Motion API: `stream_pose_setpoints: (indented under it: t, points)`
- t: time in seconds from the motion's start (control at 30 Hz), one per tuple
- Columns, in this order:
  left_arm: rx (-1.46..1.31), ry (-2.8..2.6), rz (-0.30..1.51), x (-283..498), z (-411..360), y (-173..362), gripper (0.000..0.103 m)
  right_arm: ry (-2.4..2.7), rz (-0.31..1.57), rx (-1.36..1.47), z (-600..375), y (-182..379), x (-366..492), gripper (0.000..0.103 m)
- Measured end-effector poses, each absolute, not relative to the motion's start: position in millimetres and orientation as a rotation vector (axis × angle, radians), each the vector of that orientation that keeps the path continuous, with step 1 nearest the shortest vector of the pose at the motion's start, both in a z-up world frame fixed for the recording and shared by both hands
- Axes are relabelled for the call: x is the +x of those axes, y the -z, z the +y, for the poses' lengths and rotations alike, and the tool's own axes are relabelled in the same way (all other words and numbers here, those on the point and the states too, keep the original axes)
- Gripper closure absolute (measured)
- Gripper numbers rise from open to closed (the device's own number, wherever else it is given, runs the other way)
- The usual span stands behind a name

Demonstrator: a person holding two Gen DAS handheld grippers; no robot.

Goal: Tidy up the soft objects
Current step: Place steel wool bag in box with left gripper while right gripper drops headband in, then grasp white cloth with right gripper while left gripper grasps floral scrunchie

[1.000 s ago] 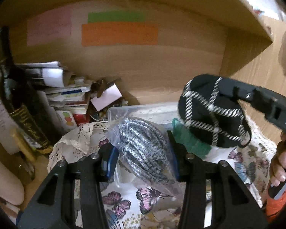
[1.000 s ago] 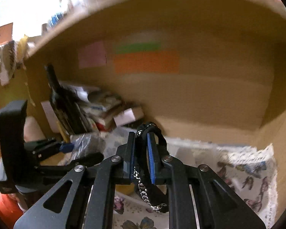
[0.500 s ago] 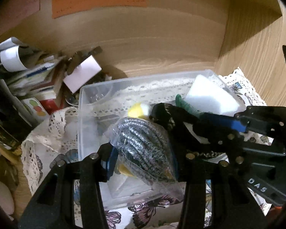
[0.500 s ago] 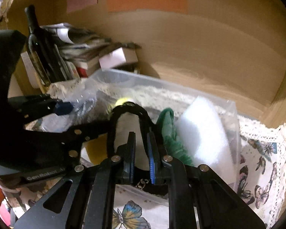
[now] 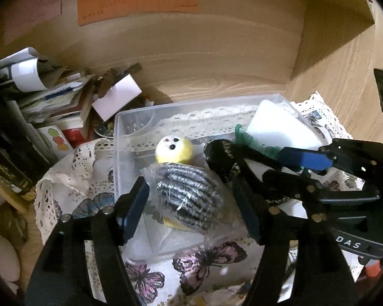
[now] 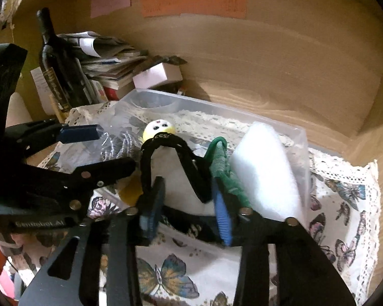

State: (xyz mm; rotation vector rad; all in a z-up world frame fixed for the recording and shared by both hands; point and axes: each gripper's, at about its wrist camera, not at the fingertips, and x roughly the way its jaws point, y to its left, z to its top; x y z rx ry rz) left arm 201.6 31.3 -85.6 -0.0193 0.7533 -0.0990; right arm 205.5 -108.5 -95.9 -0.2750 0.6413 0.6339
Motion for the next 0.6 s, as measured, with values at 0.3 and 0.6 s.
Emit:
stream_pose_setpoints:
  t: [0.3, 0.6]
  points:
    - [-0.032, 0.085, 0.670, 165.4, 33.5, 57.2, 0.031, -0.610, 0.505, -0.251, -133.8, 61.5, 166.3, 0.044]
    - [-0.017, 0.063, 0.524, 103.3, 29.0, 28.0, 0.007, -0.594, 0.414, -0.212, -156.7, 47.3, 123.9, 0.021]
